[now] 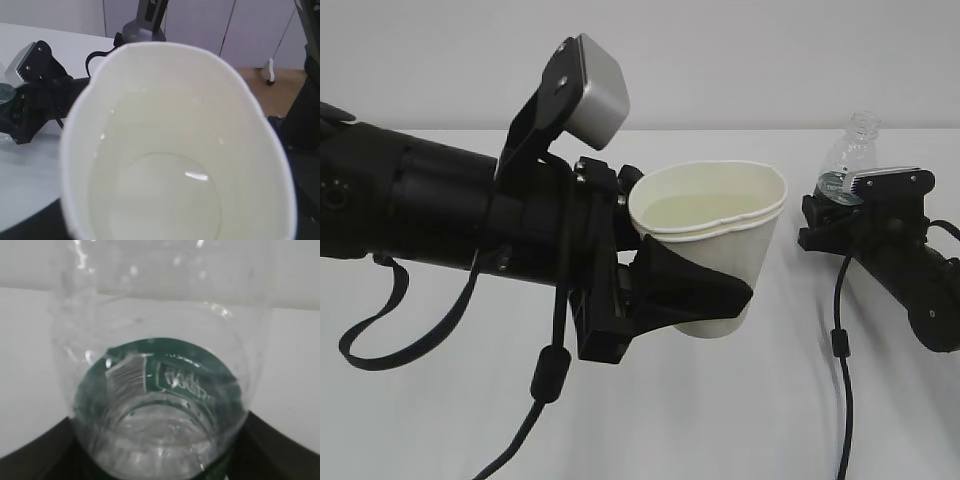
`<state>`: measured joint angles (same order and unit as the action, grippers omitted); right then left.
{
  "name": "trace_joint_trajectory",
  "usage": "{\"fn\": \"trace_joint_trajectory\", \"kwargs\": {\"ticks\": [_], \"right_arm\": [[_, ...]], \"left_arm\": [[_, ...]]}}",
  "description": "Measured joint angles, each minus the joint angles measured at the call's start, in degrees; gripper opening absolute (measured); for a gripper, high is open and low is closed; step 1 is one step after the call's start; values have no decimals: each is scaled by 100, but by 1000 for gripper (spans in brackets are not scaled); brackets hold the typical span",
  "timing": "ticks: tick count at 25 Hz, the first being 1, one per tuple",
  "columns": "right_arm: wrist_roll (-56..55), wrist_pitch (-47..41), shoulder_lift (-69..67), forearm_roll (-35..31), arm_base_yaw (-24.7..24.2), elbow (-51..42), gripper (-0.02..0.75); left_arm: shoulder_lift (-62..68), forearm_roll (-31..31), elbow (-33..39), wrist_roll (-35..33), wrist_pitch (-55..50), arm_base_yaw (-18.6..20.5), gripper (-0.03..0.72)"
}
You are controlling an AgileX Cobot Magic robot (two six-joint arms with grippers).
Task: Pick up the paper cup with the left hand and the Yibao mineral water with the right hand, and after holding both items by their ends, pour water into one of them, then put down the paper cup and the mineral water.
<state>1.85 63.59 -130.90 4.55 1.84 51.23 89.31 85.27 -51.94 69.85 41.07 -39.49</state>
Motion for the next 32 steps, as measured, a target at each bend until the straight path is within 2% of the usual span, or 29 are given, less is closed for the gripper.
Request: {"fn": "trace_joint_trajectory", "kwargs": {"ticks": [7,25,32], "right_arm": [[0,-236,0,-1,0,0,584],[0,-15,201,-1,0,-297,593],[-11,-626,518,234,0,-331,593]], "left_arm": [[0,0,0,0,-10,0,421],[0,0,0,0,-10,0,420],[0,0,0,0,-10,0,420]]}}
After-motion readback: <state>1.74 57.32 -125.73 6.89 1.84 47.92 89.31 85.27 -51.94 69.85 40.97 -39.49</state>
